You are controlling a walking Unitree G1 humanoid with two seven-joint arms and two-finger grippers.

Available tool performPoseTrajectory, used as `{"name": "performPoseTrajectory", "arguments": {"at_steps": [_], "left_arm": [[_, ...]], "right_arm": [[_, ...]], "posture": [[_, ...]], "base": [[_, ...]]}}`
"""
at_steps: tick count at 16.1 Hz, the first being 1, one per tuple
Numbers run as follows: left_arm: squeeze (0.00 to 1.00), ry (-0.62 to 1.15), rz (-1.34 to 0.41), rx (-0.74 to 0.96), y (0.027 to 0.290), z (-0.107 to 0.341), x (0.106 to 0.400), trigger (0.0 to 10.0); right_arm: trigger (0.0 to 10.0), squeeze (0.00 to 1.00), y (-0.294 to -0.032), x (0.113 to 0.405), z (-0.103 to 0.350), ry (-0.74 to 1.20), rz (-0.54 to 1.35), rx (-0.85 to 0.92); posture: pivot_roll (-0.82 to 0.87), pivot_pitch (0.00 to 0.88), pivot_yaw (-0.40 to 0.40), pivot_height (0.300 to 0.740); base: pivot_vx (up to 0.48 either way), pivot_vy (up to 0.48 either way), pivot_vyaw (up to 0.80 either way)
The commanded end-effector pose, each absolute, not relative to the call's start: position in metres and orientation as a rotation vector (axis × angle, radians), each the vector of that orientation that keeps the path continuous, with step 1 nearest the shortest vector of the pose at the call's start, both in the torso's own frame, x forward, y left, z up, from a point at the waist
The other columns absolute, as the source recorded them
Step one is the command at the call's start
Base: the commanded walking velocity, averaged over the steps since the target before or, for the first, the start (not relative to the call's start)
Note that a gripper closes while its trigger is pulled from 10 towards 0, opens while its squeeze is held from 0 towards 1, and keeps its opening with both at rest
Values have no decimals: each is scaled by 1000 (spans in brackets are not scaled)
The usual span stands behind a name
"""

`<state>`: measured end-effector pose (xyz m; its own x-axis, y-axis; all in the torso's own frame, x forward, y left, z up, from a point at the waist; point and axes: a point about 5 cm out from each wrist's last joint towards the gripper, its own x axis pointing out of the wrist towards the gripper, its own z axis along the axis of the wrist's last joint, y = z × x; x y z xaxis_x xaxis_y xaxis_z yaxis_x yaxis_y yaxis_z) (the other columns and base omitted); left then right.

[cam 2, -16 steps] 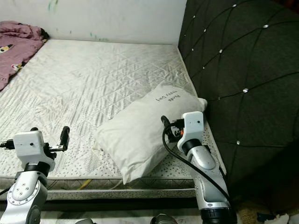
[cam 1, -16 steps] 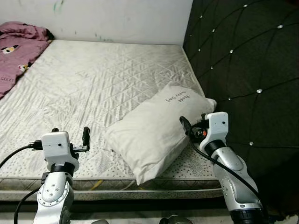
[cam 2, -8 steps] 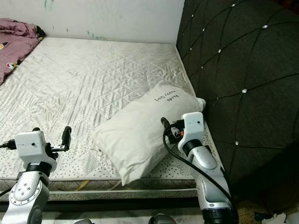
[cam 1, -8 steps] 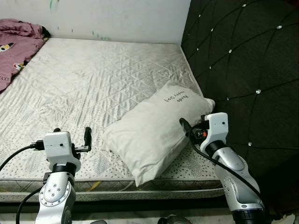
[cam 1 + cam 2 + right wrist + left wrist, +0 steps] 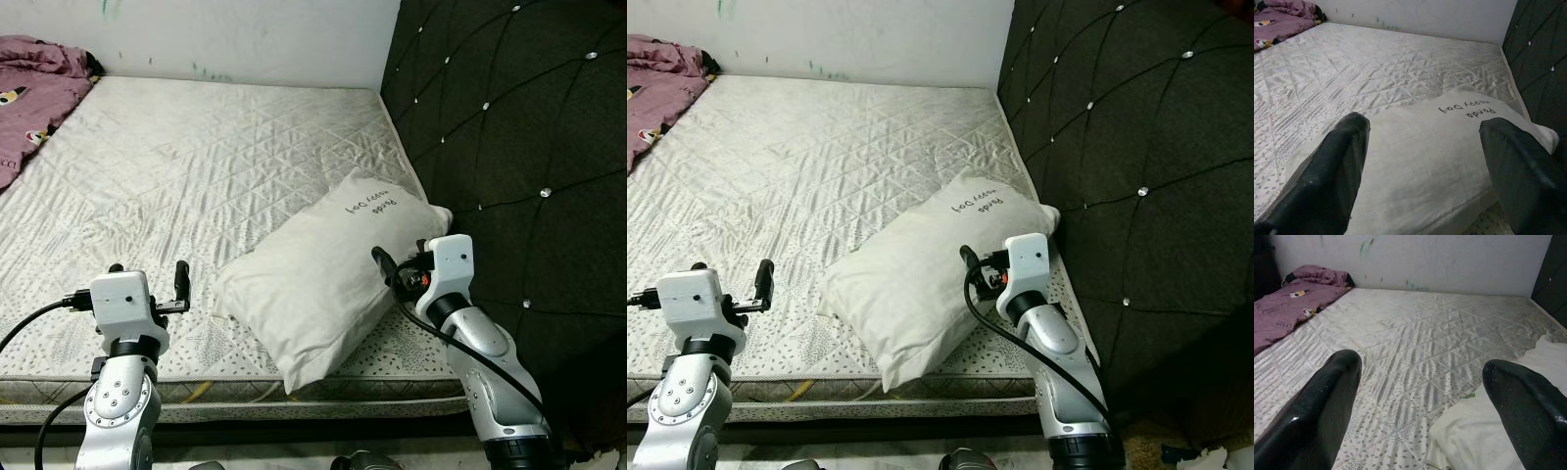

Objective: Clean up the room

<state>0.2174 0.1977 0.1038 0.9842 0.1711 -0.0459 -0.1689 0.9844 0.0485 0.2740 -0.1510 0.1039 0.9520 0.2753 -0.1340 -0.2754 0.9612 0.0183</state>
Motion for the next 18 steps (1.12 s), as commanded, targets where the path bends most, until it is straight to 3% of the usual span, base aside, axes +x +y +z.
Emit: {"name": "performPoseTrajectory", "arguments": {"at_steps": [1,5,14,18], "left_arm": [[0,51,179,43,197,105,219,10000],[0,55,179,34,197,105,219,10000],[0,65,186,15,197,104,220,10000],[0,68,190,9,197,103,220,10000]], "right_arm": [[10000,0,-149,277,112,106,287,-8],[10000,0,-147,278,113,107,294,-8],[10000,0,-144,281,113,116,301,-1],[10000,0,-144,281,113,117,305,-4]], "posture": [[-65,0,-65,735],[-67,0,-69,690],[-67,0,-78,690],[-68,0,-79,656]], "base": [[0,0,0],[0,0,0],[0,0,0],[0,0,0]]}}
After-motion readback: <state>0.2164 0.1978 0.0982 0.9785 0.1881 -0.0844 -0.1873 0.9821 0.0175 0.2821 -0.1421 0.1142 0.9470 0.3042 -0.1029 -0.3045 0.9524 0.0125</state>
